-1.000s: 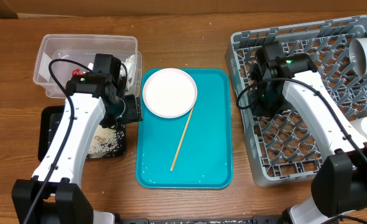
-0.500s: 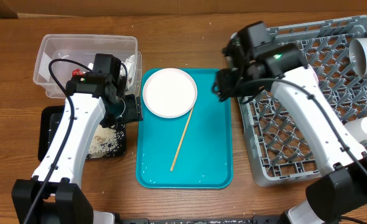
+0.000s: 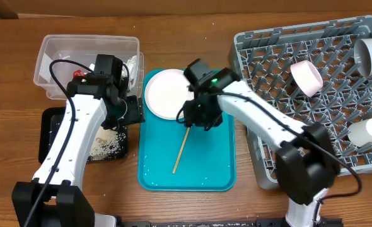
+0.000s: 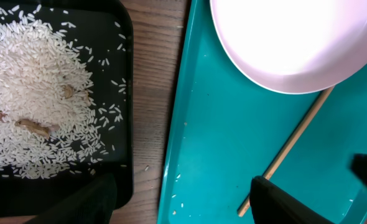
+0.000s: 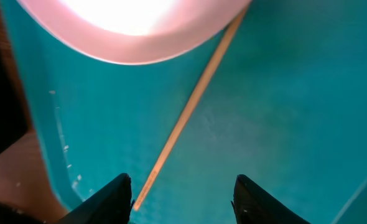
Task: Sort waste into correct bins and load items into the dishwasher
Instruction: 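Reach the right gripper to the second chopstick and grasp it, then place the second chopstick into the dish rack with the right gripper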
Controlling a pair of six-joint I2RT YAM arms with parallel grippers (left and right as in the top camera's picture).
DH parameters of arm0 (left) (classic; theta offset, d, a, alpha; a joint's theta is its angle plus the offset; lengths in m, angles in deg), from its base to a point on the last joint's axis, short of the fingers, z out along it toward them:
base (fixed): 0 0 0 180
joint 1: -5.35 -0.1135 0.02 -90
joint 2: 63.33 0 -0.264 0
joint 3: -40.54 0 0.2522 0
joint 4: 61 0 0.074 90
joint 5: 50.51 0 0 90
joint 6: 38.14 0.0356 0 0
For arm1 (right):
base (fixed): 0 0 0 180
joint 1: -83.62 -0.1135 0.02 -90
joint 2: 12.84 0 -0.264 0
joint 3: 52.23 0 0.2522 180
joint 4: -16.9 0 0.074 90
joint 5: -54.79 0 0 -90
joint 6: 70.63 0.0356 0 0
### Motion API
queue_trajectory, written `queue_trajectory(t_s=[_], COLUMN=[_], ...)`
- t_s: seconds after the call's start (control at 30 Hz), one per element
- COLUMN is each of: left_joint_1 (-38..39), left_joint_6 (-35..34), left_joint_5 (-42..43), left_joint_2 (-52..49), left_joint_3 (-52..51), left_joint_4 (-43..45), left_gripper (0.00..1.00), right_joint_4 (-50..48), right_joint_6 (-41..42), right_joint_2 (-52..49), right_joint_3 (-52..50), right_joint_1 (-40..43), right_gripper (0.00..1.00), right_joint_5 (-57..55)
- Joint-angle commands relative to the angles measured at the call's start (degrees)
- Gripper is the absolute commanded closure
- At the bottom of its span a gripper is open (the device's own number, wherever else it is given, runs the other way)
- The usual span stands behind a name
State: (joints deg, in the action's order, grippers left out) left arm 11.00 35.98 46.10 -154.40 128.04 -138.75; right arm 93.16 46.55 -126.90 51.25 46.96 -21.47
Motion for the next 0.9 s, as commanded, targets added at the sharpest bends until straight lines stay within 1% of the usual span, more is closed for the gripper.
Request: queue_trajectory(t_s=[0.0,0.1,0.27,0.33,0.37,0.5,0.57,0.63,0.67,0.87], left_joint_1=[0.39,0.39,0.39,0.39,0.39,0.39,0.39,0.39,0.39,0.39], left_joint_6=[0.44,0.44,0.46,0.46,0.46,0.46,0.44,0.44,0.46,0.46], left_joint_5=[-0.63,-0.63,-0.63,-0.63,-0.66,-0.66,-0.63,-0.66,-0.63,-0.63], left_joint_2=[0.42,0.42,0.42,0.42,0.42,0.42,0.42,0.42,0.42,0.42], left_joint_3=[-0.24,-0.24,-0.24,-0.24,-0.24,-0.24,-0.24,-0.24,-0.24,-0.24], left_joint_4=[0.13,0.15,0.11,0.11,0.13,0.13,0.13,0.13,0.11,0.09], left_gripper=[0.29,0.29,0.29,0.29,0.29,0.29,0.29,0.29,0.29,0.29], right_joint_4=[-1.11,-1.86,-0.20,0.76,1.07,1.88,2.21,2.51,2.58,5.62], right_joint_6=[3.78,4.81,8.11,9.16,9.14,9.09,9.07,8.92,8.68,7.32], right_joint_2=[-3.78,-6.62,-10.38,-10.75,-10.75,-10.75,-10.75,-10.75,-10.75,-9.86], right_joint_3=[-0.31,-0.33,-0.42,-0.44,-0.44,-0.46,-0.46,-0.46,-0.46,0.79], right_joint_1=[-2.01,-3.08,-3.82,-3.82,-3.82,-3.76,-3.74,-3.74,-3.72,-2.64], right_gripper=[0.45,0.45,0.46,0.50,0.54,0.76,0.85,0.90,0.96,0.96], right_joint_5=[-2.16,-2.23,-6.88,-8.76,-9.35,-9.84,-9.81,-9.81,-9.84,-9.84])
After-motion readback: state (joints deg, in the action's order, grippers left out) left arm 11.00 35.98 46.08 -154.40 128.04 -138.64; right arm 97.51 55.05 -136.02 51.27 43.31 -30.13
